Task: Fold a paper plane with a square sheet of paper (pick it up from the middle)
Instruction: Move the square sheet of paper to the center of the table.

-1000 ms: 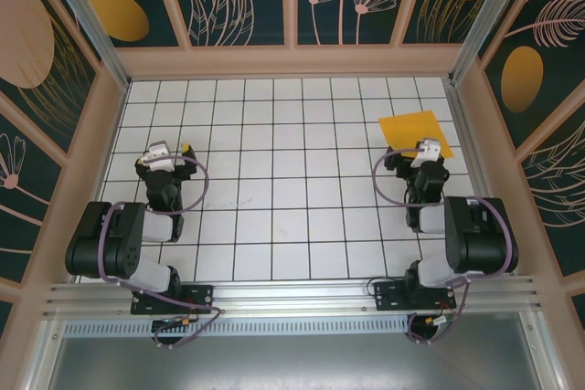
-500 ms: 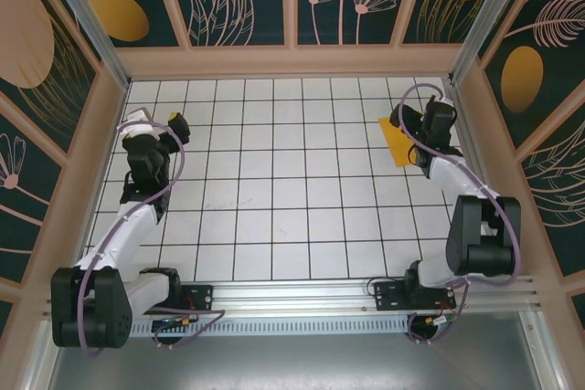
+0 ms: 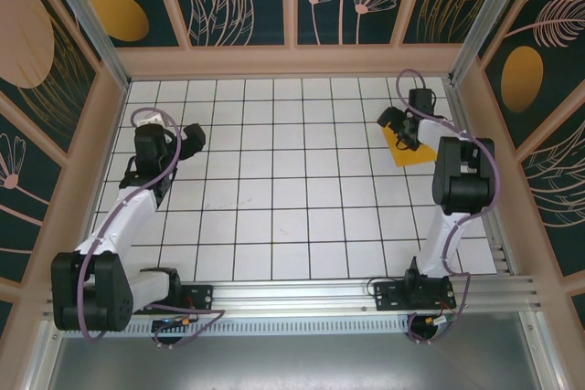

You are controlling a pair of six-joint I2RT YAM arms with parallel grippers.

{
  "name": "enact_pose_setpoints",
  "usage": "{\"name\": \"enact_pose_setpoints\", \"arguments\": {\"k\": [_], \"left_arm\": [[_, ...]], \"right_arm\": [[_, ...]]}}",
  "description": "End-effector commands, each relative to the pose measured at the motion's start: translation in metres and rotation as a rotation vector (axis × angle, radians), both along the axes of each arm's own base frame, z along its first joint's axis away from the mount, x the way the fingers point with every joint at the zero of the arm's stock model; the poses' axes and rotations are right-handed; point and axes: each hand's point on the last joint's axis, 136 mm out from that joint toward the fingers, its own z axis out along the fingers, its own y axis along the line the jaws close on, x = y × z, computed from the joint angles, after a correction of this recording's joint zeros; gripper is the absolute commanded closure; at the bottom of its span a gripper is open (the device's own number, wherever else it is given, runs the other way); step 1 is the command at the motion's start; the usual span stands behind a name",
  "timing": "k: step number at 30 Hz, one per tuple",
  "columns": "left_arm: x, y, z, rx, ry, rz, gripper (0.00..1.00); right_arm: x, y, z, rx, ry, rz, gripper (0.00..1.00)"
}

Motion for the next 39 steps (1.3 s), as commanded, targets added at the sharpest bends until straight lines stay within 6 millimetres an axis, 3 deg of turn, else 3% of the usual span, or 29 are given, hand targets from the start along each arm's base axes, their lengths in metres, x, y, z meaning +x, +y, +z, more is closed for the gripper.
{"name": "enact_pose_setpoints", "arguments": {"k": [1,7,11,18,24,29,31,35,37,39], "left_arm": [[0.002,-0.008,-0.004,-0.042,0.033,-0.037,0.01],[0.007,-0.013,-0.016,-0.066,0.071,-0.056,0.02],[0.009,-0.015,-0.019,-0.074,0.081,-0.060,0.01],[0.008,-0.016,-0.027,-0.093,0.105,-0.061,0.01],[0.007,-0.016,-0.029,-0.100,0.117,-0.052,0.02],[0.006,-0.016,-0.033,-0.104,0.133,-0.048,0.02],[0.007,-0.017,-0.034,-0.107,0.138,-0.050,0.01],[0.006,-0.019,-0.035,-0.119,0.142,-0.061,0.01],[0.006,-0.020,-0.035,-0.120,0.144,-0.065,0.02],[0.004,-0.020,-0.038,-0.118,0.153,-0.068,0.01]], "right_arm": [[-0.001,-0.001,-0.012,0.029,0.083,-0.025,0.08],[-0.003,0.008,-0.032,0.067,0.154,-0.006,0.10],[-0.023,0.038,-0.049,0.119,0.223,0.050,0.11],[-0.085,0.123,-0.064,0.189,0.313,0.182,0.12],[-0.156,0.196,-0.057,0.198,0.359,0.272,0.13],[-0.206,0.237,-0.043,0.184,0.376,0.322,0.13],[-0.205,0.243,-0.029,0.160,0.360,0.353,0.13],[-0.167,0.222,0.010,0.030,0.232,0.343,0.10],[-0.151,0.207,0.010,-0.025,0.228,0.363,0.10],[-0.137,0.183,-0.004,-0.065,0.270,0.344,0.11]]}}
